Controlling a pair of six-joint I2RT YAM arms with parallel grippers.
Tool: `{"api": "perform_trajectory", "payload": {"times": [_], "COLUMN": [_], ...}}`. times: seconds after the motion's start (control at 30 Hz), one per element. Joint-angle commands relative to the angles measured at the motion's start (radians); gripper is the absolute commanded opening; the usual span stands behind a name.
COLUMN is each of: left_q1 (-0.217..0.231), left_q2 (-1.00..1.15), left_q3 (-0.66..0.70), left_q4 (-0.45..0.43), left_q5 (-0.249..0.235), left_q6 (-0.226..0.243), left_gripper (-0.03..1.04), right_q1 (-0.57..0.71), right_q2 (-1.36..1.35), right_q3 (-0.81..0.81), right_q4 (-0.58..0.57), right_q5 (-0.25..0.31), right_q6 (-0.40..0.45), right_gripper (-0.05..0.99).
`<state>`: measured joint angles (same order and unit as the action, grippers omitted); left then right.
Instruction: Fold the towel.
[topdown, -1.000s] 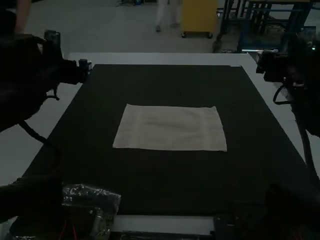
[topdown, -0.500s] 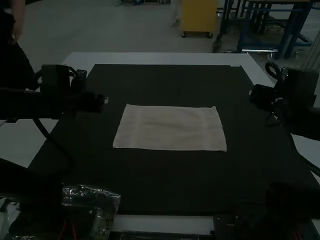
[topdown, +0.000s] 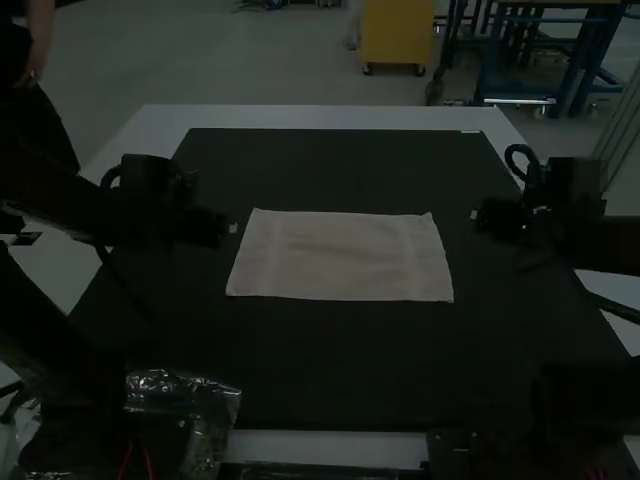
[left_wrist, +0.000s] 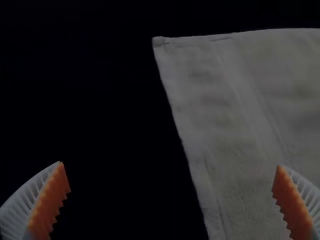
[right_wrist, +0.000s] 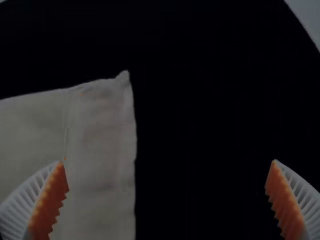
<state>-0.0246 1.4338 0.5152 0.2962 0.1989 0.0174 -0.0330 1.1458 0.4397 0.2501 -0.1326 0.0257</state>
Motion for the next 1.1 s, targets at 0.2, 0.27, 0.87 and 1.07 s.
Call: {"api": "perform_trajectory", "payload": {"times": [0.2, 0.27, 0.87, 1.07], "left_q1": [-0.008, -0.005, -0.008, -0.008], "left_q2": [0.142, 0.174, 0.389, 0.442], "left_q3": [0.08, 0.092, 0.204, 0.247], "left_q4": [0.073, 0.086, 0.173, 0.173], "left_q5": [0.039, 0.043, 0.088, 0.086], "left_q6": [0.001, 0.001, 0.0, 0.004], "left_gripper": [0.96, 0.96, 0.96, 0.96], "right_q1": [0.062, 0.073, 0.134, 0.139], "right_q2": [0.242, 0.301, 0.661, 0.795], "right_q3": [0.021, 0.036, 0.202, 0.286], "right_q4": [0.156, 0.192, 0.379, 0.383], "right_q5": [-0.075, -0.078, -0.079, -0.079], "right_q6": [-0.004, -0.003, -0.003, -0.004], "right_gripper": [0.9, 0.9, 0.9, 0.9]}}
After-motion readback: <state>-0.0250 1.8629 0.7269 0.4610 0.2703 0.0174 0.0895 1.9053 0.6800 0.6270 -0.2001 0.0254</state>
